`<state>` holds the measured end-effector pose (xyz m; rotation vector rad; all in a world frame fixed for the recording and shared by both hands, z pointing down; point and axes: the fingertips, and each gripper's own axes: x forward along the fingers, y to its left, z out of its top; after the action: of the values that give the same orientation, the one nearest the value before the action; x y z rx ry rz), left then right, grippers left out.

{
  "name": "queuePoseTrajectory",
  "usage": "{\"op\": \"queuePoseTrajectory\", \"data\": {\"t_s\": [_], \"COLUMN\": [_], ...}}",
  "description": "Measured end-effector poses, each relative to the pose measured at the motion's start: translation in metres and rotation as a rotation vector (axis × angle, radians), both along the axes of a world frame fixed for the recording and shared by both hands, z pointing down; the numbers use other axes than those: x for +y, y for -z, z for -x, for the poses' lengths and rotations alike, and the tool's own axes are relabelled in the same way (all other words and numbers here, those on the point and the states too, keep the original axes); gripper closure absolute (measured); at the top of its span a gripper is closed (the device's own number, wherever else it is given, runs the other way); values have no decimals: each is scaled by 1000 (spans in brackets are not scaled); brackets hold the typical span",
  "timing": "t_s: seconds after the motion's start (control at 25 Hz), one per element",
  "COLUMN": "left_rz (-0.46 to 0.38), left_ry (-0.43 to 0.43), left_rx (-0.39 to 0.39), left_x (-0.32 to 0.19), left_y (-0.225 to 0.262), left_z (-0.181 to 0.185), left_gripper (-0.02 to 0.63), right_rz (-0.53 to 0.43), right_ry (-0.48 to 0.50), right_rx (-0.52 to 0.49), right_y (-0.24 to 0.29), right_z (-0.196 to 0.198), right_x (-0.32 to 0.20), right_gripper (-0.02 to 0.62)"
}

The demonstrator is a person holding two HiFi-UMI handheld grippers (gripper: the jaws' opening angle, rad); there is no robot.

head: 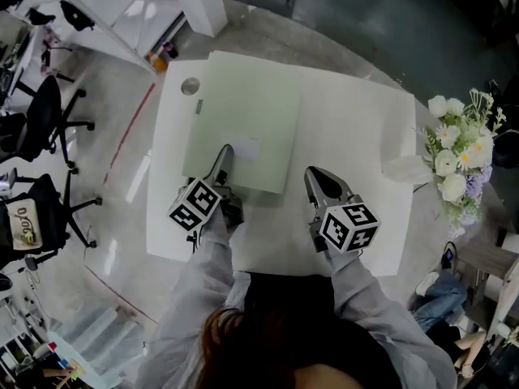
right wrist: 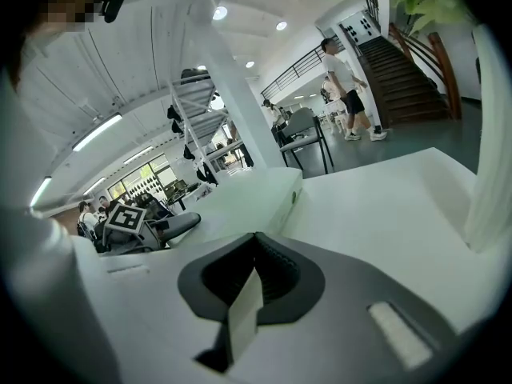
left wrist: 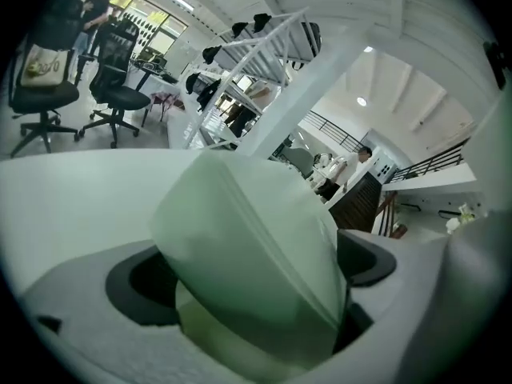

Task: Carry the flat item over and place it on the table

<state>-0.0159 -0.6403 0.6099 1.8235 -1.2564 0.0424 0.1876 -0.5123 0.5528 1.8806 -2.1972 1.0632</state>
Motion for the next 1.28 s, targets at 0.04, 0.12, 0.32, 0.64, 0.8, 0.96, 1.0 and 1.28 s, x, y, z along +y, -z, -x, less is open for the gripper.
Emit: {"op": "queuePoseTrajectory", "data": {"t_s": [0.04,0.12,0.32,0.64,0.8,0.96,1.0,1.28], "left_rz": [8,23,83,243,293,282,280,138], "left_ry": [1,4,10,15,43,3,-3,-143], "left_rx": [0,-1,10,14,45,43,47,92], "left_x": [-1,-1,0,13,21,29,32,56], "left_y": [0,0,-2,-9,-8,-2,-1,34], "left_z": [0,-1,0,1,1,-2,-2,-11], "left_gripper": [5,5,3,3,4,3,5,5], "right_rz": [0,0,-4,-13,-22,-36,-41,-81], "right_ry": [-1,-1,2,-8,-18,-32,-36,-42], "right_rx": [0,-2,-6,-18,-29,-32,-31,1], "right_y": [0,0,-1,-1,1,3,4,27], "right_z": [-1,-2,-4,-12,-14,-16,-16,-5], "right_x": [0,1,0,0,1,1,2,19], "right_gripper": [588,588,588,588,588,588,588,588]}}
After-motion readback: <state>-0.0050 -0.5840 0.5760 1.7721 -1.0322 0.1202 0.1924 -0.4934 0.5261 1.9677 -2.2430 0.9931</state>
